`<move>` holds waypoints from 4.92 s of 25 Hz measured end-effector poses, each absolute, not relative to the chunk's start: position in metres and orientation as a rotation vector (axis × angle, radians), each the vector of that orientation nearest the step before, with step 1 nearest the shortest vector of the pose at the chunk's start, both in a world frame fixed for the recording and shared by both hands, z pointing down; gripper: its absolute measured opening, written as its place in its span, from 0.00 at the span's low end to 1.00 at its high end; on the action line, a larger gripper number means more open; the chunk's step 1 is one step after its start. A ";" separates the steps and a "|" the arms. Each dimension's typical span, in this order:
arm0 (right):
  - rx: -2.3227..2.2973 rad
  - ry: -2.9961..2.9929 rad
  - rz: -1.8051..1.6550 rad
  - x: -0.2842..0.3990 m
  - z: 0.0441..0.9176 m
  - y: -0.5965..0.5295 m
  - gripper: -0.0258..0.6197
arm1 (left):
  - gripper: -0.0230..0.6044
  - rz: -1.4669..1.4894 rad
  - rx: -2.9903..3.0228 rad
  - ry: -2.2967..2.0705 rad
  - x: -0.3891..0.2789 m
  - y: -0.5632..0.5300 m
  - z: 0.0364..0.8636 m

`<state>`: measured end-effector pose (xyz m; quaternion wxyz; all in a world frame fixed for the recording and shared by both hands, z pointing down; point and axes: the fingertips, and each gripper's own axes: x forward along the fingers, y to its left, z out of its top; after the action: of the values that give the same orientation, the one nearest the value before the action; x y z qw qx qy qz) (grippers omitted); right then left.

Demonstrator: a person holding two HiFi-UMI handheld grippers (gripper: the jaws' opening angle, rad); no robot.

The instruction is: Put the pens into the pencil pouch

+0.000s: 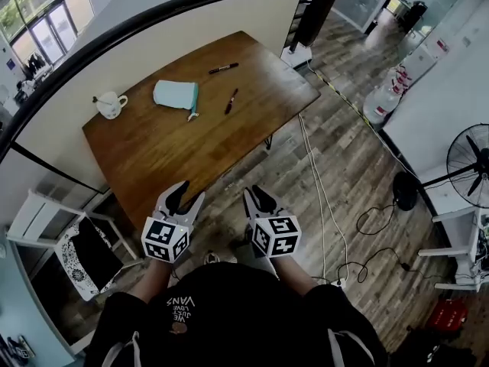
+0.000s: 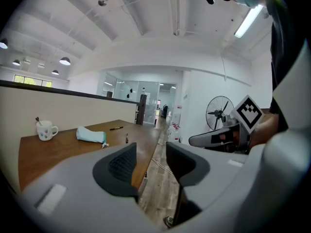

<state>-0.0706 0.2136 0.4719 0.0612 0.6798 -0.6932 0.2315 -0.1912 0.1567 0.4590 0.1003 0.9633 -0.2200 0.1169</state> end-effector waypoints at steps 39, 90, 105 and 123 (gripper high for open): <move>1.680 -2.154 0.920 0.075 0.538 0.061 0.26 | 0.33 0.359 2.549 -1.166 -0.080 0.027 0.481; 1.477 -1.907 0.916 0.071 0.638 -0.121 0.14 | 0.33 0.824 2.492 -1.172 -0.065 -0.184 0.590; 1.352 -2.055 0.799 0.086 0.606 -0.115 0.14 | 0.22 1.171 2.348 -1.142 -0.059 -0.219 0.654; 1.067 -2.184 0.680 0.039 0.588 -0.107 0.14 | 0.12 0.917 2.533 -1.054 -0.043 -0.189 0.598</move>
<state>0.0391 -0.1070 0.5876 0.3038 0.4028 -0.8244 0.2566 -0.0431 -0.1888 0.5982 0.1242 0.8688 -0.3616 0.3147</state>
